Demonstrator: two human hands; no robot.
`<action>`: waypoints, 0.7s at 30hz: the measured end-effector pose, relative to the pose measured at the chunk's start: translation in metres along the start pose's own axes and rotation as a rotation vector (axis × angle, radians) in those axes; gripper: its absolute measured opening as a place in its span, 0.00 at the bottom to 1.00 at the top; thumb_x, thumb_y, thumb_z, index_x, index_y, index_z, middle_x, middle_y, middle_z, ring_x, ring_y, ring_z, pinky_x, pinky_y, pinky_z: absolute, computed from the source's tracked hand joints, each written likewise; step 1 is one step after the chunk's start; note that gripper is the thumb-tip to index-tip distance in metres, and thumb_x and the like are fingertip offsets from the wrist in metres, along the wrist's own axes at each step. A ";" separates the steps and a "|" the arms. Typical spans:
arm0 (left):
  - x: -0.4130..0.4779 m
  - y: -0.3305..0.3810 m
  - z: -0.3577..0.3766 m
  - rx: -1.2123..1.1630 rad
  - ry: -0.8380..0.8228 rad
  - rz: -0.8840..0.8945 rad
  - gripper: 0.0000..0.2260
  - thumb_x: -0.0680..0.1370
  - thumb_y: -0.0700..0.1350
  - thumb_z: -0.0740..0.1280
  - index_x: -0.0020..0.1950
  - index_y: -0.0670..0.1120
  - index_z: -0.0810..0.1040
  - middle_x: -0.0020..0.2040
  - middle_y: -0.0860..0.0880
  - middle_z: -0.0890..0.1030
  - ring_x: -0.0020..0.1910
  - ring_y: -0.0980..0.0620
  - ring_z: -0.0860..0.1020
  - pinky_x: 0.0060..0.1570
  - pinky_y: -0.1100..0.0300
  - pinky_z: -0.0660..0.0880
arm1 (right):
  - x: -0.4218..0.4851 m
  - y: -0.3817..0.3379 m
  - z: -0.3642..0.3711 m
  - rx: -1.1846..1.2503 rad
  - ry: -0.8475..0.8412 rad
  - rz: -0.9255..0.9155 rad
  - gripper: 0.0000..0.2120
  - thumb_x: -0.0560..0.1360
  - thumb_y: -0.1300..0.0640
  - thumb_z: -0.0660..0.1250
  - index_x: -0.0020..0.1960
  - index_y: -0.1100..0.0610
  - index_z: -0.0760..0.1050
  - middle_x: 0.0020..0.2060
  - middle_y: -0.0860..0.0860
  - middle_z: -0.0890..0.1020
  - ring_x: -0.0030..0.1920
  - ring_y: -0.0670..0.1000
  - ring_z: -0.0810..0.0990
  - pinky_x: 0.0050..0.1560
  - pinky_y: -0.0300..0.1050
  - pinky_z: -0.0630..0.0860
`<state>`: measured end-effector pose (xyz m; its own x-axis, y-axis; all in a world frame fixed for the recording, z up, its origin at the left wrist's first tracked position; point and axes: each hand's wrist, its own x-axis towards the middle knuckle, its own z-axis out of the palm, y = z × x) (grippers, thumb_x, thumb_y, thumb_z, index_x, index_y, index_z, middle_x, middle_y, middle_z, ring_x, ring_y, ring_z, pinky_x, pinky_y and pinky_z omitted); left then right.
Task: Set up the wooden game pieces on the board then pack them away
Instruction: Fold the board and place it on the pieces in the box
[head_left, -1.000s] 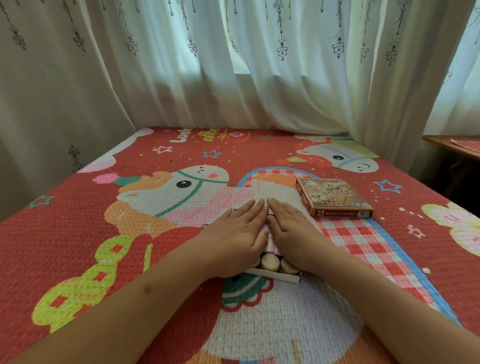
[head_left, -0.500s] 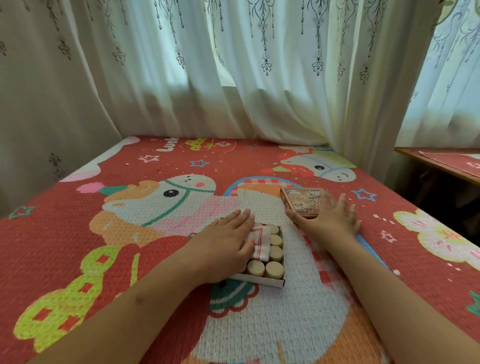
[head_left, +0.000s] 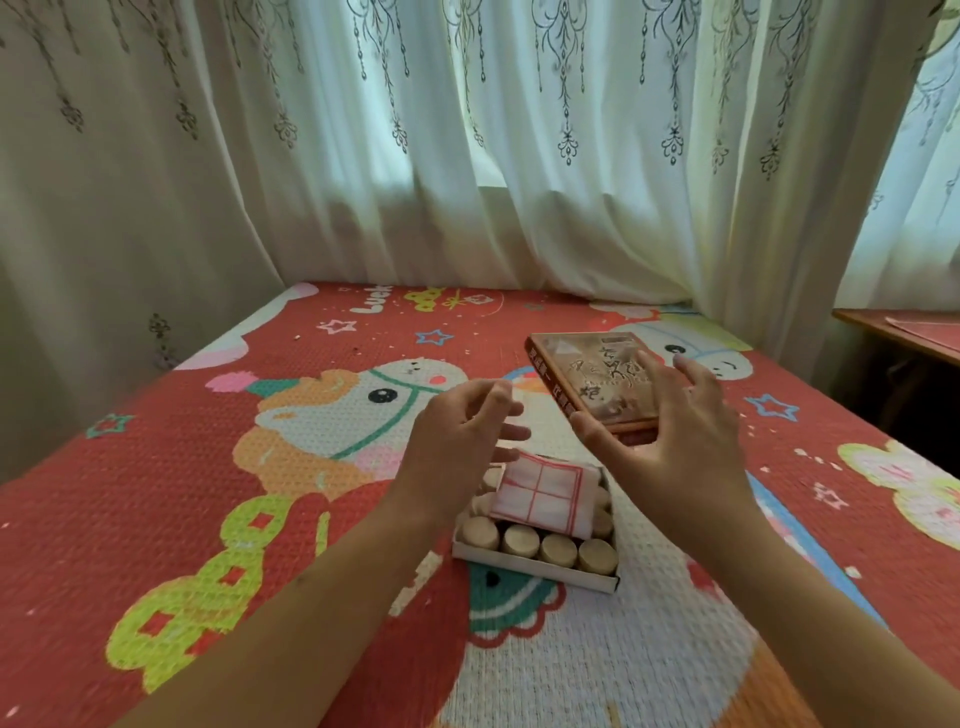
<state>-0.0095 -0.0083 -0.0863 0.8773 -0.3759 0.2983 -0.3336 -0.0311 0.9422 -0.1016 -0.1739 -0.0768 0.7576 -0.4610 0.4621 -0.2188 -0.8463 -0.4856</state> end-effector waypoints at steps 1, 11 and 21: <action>0.000 0.002 0.000 -0.119 -0.006 -0.068 0.13 0.83 0.50 0.60 0.57 0.43 0.79 0.51 0.45 0.84 0.44 0.51 0.85 0.44 0.57 0.82 | -0.009 -0.009 -0.004 -0.029 0.036 -0.065 0.44 0.63 0.23 0.59 0.74 0.41 0.57 0.74 0.49 0.57 0.73 0.57 0.58 0.69 0.60 0.60; 0.003 0.009 -0.008 -0.457 -0.036 -0.189 0.10 0.79 0.47 0.67 0.52 0.40 0.80 0.44 0.40 0.82 0.42 0.43 0.82 0.47 0.47 0.81 | -0.051 -0.027 -0.009 -0.005 0.040 -0.176 0.45 0.63 0.20 0.55 0.74 0.41 0.58 0.73 0.45 0.57 0.73 0.49 0.56 0.72 0.51 0.58; 0.003 0.000 -0.012 -0.240 -0.188 -0.205 0.13 0.79 0.48 0.67 0.57 0.41 0.80 0.39 0.46 0.84 0.35 0.50 0.82 0.36 0.59 0.79 | -0.013 -0.001 0.002 0.543 -0.282 0.281 0.24 0.74 0.41 0.67 0.67 0.46 0.69 0.51 0.47 0.81 0.45 0.48 0.84 0.49 0.52 0.81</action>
<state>-0.0026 0.0015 -0.0834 0.8315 -0.5485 0.0875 -0.0474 0.0868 0.9951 -0.1100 -0.1668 -0.0835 0.8648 -0.4942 0.0882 -0.1465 -0.4166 -0.8972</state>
